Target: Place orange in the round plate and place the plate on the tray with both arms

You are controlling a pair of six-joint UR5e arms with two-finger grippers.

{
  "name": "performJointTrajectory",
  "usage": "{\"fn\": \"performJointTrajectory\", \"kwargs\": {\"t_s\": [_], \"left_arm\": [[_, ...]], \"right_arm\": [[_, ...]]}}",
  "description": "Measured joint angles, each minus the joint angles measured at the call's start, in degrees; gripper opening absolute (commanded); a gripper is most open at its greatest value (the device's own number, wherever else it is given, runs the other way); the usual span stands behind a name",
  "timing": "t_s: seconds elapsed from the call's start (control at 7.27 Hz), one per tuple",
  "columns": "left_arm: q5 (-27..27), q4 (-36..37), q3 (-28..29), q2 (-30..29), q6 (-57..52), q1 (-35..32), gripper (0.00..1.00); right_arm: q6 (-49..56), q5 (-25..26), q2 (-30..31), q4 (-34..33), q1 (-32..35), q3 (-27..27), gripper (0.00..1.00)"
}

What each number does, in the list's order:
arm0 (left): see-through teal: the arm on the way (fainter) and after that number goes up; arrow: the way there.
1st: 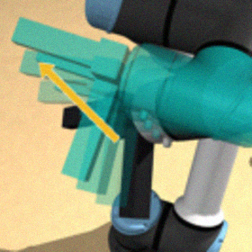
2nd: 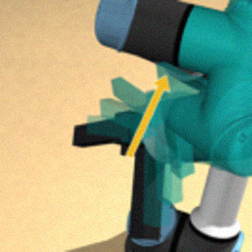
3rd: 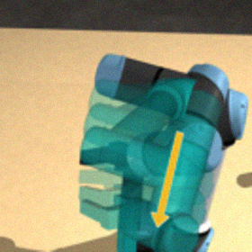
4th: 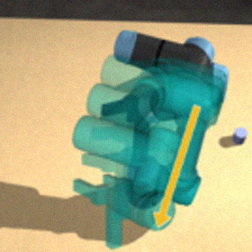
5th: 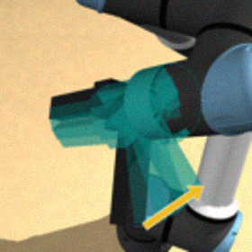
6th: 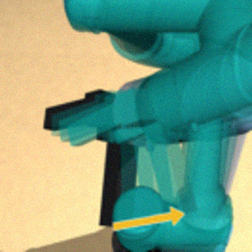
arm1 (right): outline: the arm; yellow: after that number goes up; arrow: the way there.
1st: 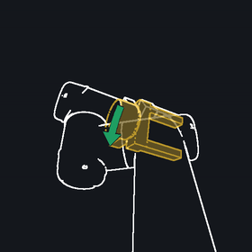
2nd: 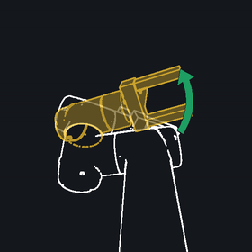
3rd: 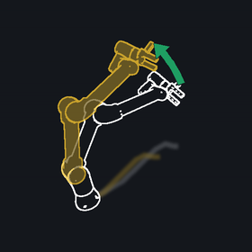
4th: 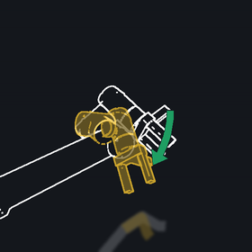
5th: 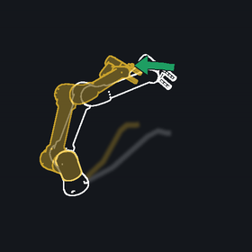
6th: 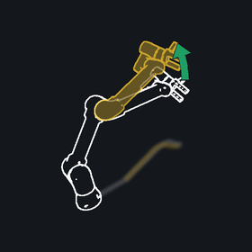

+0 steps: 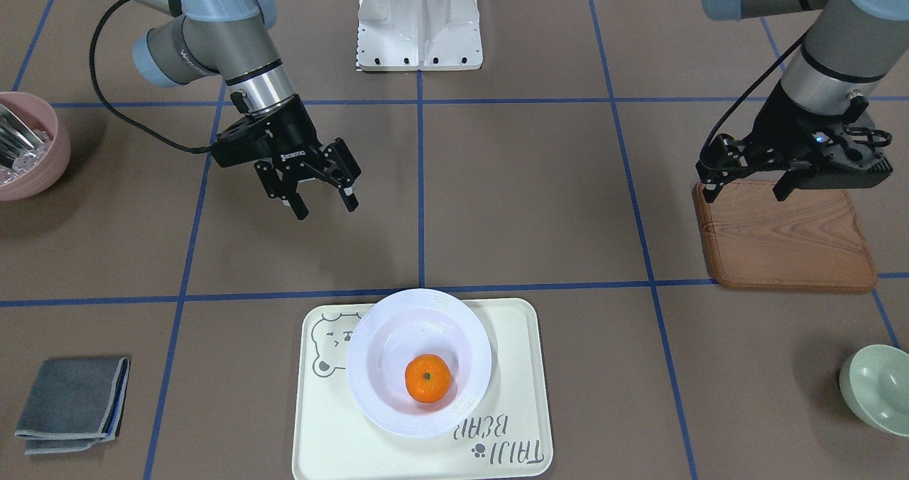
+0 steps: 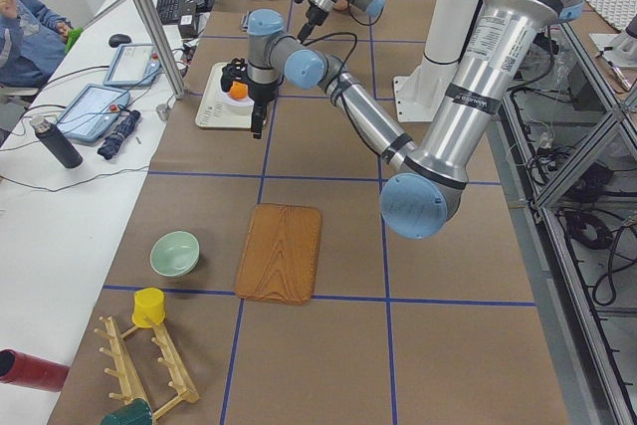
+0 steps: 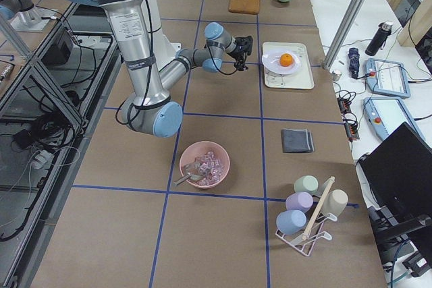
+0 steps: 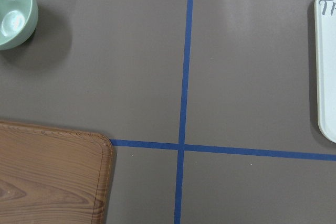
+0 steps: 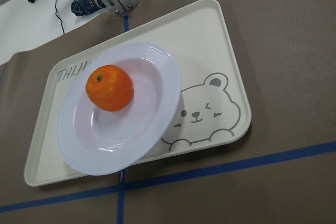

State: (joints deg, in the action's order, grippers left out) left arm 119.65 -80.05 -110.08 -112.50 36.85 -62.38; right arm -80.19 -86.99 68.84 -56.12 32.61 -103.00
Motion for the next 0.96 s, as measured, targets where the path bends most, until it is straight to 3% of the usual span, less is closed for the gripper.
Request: {"fn": "performJointTrajectory", "kwargs": {"t_s": [0.28, 0.69, 0.96], "left_arm": [[0.29, -0.38, 1.45, 1.73, -8.28, -2.86, 0.98], [0.67, -0.97, 3.71, 4.40, -17.97, -7.09, 0.98], [1.81, -2.76, 6.29, 5.70, -22.95, -10.02, 0.98]], "right_arm": [[13.02, -10.45, 3.05, -6.05, 7.51, -2.71, 1.00], [30.73, -26.46, 11.74, -6.57, 20.02, -3.27, 1.00], [42.85, -33.50, 17.38, -6.76, 27.56, -2.84, 1.00]]}}
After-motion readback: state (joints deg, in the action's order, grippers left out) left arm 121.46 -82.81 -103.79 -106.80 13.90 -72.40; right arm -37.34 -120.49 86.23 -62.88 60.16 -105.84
